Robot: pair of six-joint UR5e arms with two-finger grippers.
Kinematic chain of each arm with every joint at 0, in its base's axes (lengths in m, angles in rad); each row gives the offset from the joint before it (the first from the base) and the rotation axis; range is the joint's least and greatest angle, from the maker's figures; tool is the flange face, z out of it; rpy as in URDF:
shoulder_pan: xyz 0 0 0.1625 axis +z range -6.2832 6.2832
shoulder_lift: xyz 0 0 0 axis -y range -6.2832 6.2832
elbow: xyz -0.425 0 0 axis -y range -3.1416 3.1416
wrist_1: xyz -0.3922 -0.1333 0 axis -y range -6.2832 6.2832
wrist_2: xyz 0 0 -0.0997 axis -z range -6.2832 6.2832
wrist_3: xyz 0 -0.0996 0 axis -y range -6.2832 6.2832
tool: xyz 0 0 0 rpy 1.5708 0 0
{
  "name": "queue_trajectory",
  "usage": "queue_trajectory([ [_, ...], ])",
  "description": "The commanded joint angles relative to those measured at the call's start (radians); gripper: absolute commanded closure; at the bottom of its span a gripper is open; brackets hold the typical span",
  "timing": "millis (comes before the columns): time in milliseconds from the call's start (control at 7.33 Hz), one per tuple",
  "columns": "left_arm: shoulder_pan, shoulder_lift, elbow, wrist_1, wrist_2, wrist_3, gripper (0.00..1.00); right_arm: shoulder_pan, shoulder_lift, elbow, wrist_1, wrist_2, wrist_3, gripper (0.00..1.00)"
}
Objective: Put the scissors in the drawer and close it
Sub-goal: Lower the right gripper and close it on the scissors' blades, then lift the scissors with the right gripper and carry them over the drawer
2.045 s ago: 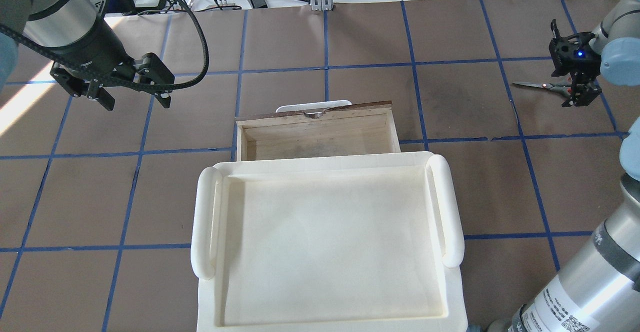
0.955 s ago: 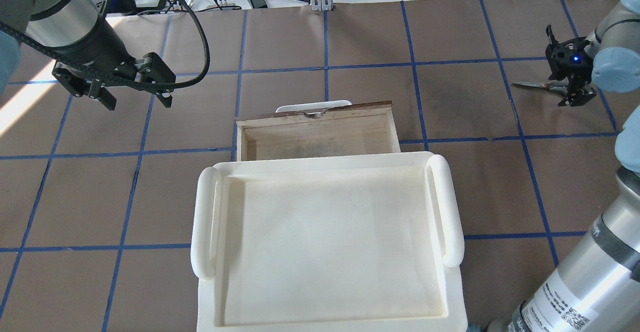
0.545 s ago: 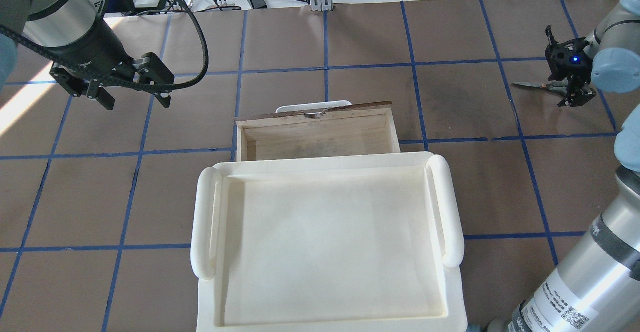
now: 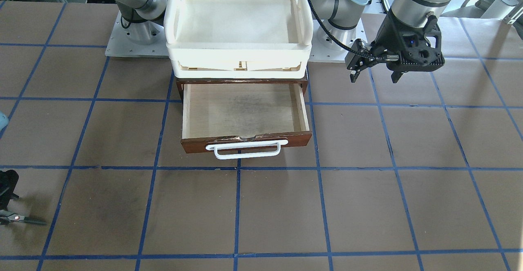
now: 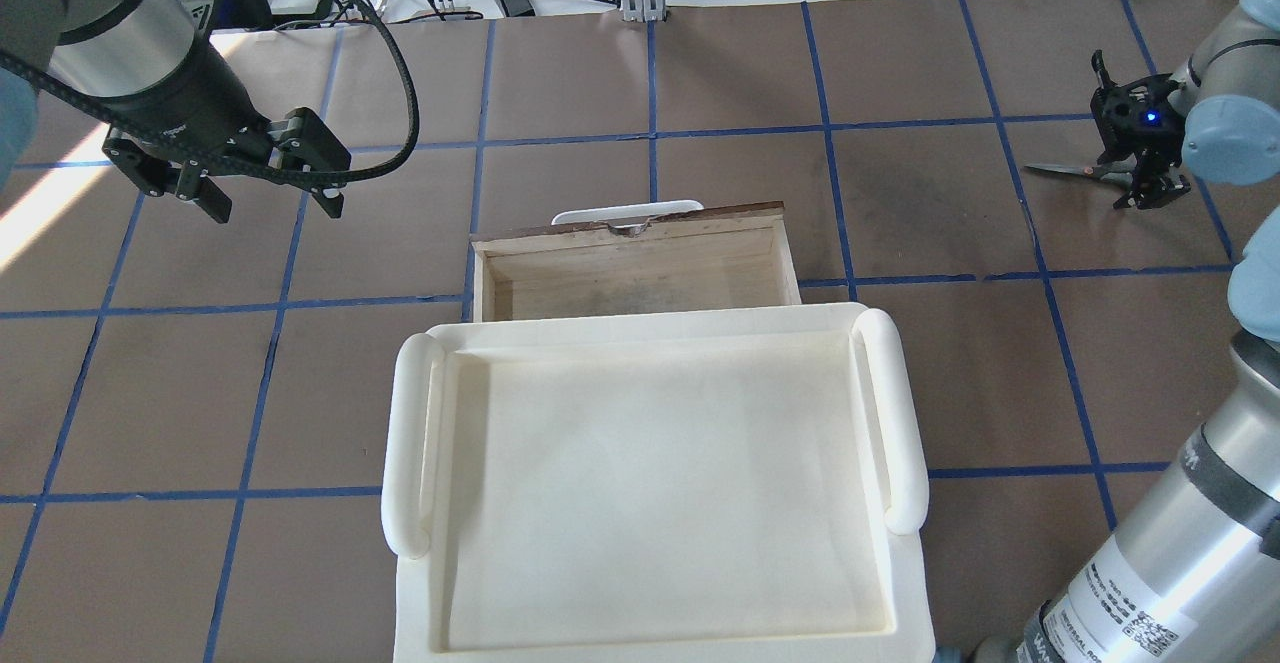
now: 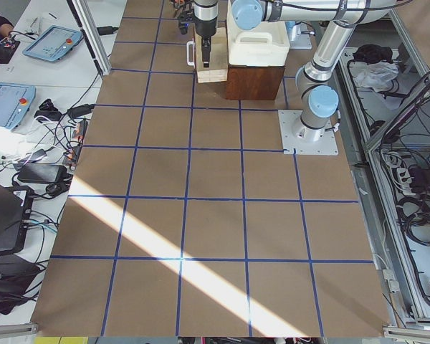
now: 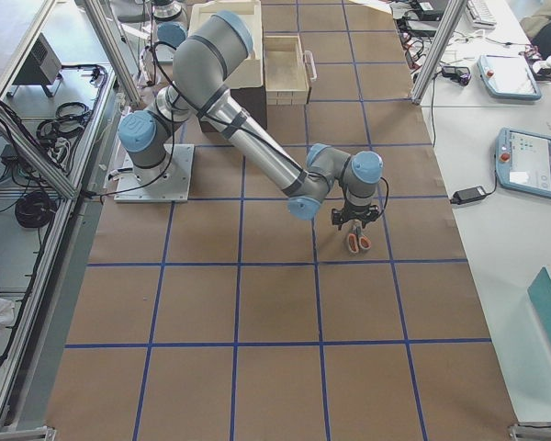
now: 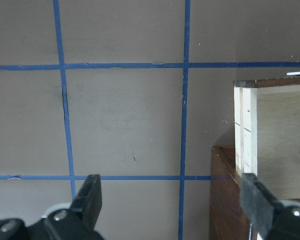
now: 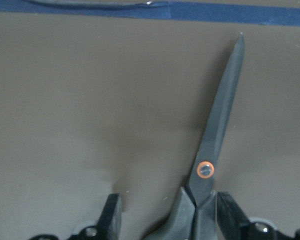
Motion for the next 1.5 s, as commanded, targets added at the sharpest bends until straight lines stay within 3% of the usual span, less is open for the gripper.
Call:
queue_trajectory([
  [0,0.000,0.001,-0.004,0.000,0.002,0.001,0.00,0.000,0.011,-0.004,-0.009,-0.002,0.000,0.28],
  [136,0.000,0.001,-0.002,0.002,0.003,0.008,0.00,0.000,0.011,-0.006,-0.008,-0.002,0.000,0.36],
  [409,0.000,0.002,-0.002,0.002,0.005,0.010,0.00,0.000,0.011,-0.012,-0.010,-0.015,0.011,0.82],
  [682,0.001,0.004,-0.002,0.003,0.002,0.001,0.00,0.000,0.005,-0.014,-0.008,-0.022,0.023,1.00],
  [1091,0.001,0.004,-0.002,0.003,0.002,0.001,0.00,0.009,-0.051,-0.038,0.033,-0.020,0.048,1.00],
  [1364,0.001,0.004,-0.002,0.002,0.003,0.001,0.00,0.067,-0.177,-0.040,0.196,-0.035,0.188,1.00],
])
